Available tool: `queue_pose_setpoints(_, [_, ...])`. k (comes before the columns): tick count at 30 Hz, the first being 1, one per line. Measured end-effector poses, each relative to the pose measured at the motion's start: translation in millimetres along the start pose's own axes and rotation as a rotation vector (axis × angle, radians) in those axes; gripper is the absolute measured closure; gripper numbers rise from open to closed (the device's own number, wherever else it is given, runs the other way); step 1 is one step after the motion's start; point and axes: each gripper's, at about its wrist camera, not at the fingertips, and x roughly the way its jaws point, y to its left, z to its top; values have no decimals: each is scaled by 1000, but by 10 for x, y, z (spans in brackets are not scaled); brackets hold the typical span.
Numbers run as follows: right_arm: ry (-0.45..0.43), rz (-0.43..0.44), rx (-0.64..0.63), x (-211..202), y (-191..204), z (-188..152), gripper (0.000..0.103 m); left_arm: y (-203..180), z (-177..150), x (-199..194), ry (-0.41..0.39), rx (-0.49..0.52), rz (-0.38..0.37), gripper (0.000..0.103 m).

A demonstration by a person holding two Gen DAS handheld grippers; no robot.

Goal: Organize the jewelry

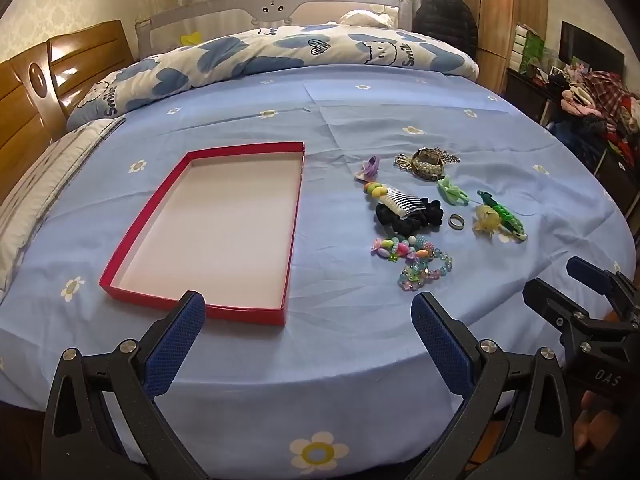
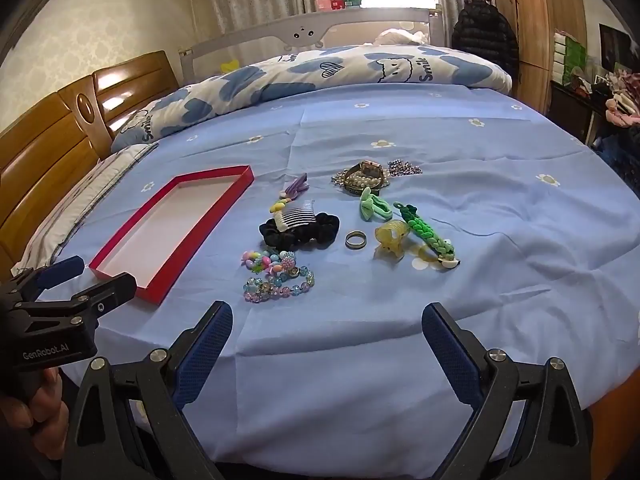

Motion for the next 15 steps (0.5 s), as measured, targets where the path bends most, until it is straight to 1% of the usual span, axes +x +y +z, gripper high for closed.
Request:
queue_pose_setpoints(11, [1,5,3,43,-7,34,6,-16,-9,6,3,2,-1,0])
queue_pose_setpoints(12, [0,6,1,-28,22,37,6,-22,-10,6,3,1,-1,0])
queue_pose_setpoints(15, [1,6,0,21,2,52,6,-42,-7,28,4,5,0,0])
